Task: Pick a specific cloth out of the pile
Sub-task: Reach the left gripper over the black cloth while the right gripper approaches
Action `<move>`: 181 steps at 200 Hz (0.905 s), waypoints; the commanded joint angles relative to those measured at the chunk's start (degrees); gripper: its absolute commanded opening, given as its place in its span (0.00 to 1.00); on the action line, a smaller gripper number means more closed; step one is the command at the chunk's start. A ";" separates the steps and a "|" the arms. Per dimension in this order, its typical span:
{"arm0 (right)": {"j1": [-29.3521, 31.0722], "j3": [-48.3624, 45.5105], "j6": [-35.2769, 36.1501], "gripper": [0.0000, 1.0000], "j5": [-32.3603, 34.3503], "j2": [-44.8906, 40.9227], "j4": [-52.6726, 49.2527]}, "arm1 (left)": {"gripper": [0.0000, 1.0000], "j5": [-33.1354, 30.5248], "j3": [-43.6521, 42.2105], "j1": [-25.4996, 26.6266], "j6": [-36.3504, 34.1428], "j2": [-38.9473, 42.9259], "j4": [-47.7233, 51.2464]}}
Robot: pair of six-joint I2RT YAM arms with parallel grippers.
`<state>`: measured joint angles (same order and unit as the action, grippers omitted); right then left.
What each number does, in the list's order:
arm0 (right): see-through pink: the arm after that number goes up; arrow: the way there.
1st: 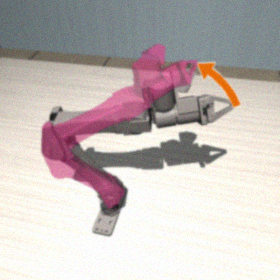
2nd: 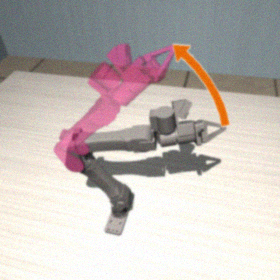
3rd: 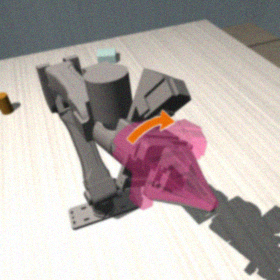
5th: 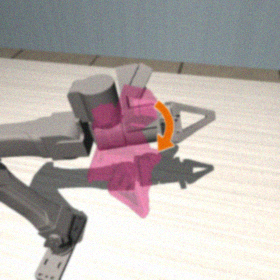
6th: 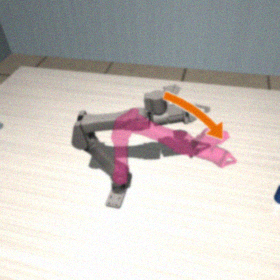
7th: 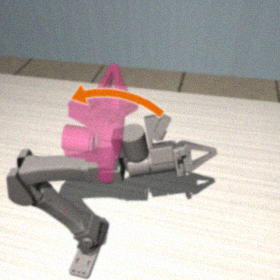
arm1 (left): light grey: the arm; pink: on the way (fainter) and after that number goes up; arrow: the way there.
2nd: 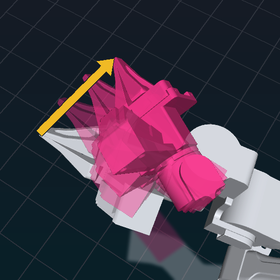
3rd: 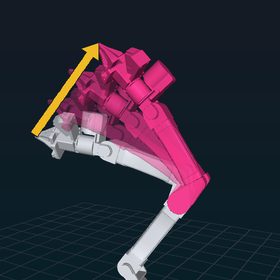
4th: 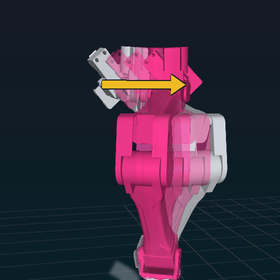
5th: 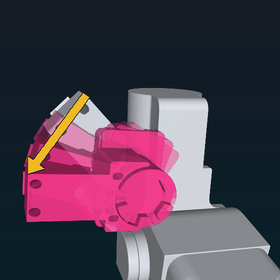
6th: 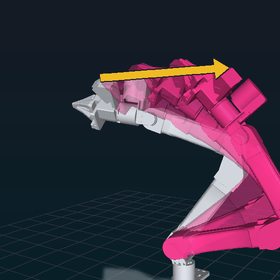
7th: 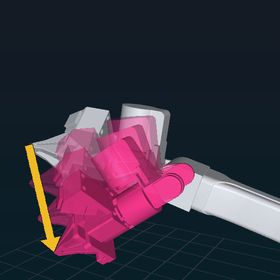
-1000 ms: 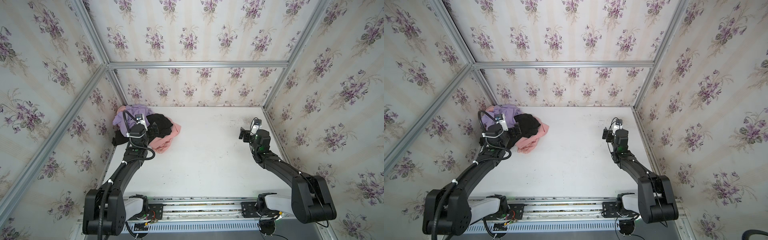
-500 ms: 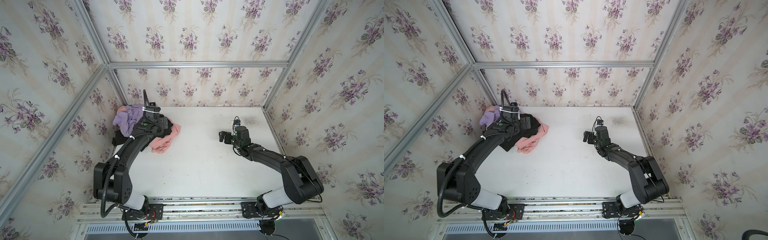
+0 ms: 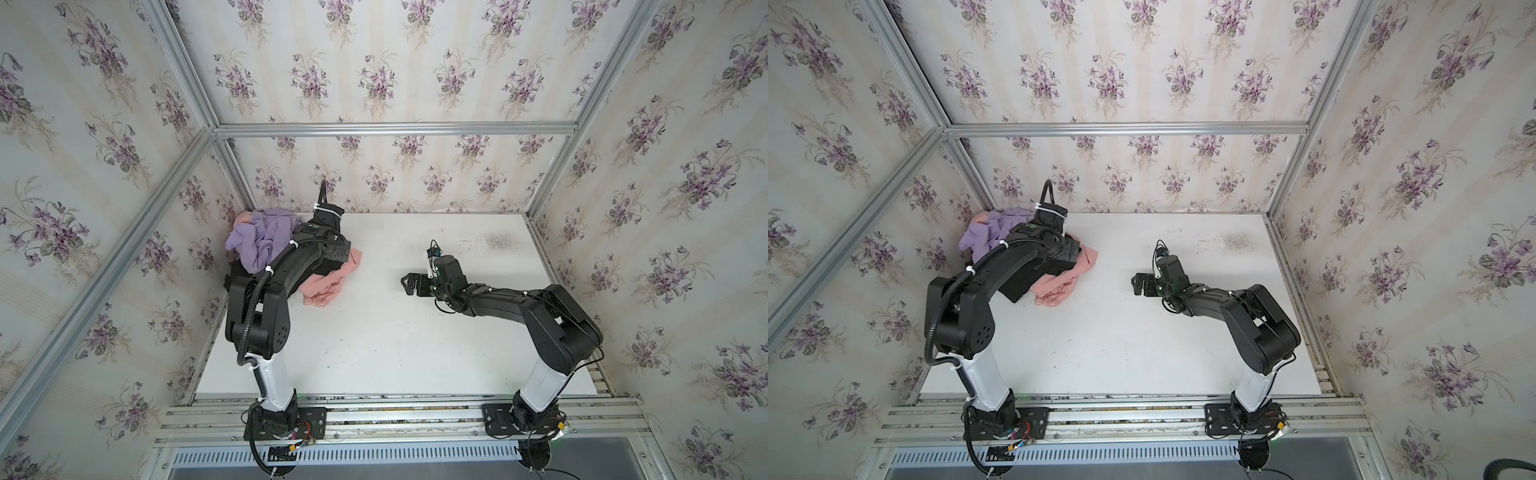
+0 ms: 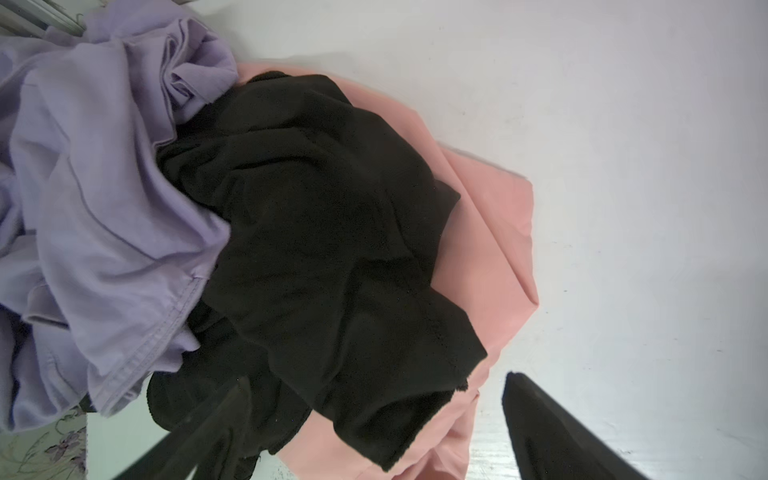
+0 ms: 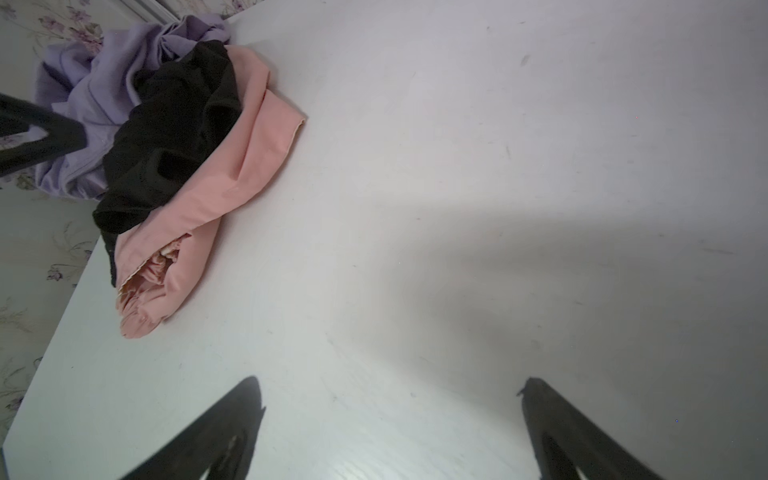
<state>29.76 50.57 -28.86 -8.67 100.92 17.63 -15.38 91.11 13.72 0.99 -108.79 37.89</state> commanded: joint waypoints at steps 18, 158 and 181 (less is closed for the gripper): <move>0.13 1.19 -0.03 1.00 0.15 1.51 2.50 | 0.94 -2.64 4.39 0.61 -2.20 -5.17 3.36; 4.52 3.93 -0.76 1.00 -0.56 5.25 2.85 | 0.72 -3.21 6.57 0.87 -1.26 -12.16 4.21; 4.53 3.67 -0.80 1.00 -0.08 5.25 3.05 | 0.64 -3.94 6.67 0.87 -1.27 -12.14 4.27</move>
<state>34.22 53.60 -29.15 -9.08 105.97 19.25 -17.76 97.34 14.66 -0.08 -120.99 41.82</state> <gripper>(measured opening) 0.996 0.665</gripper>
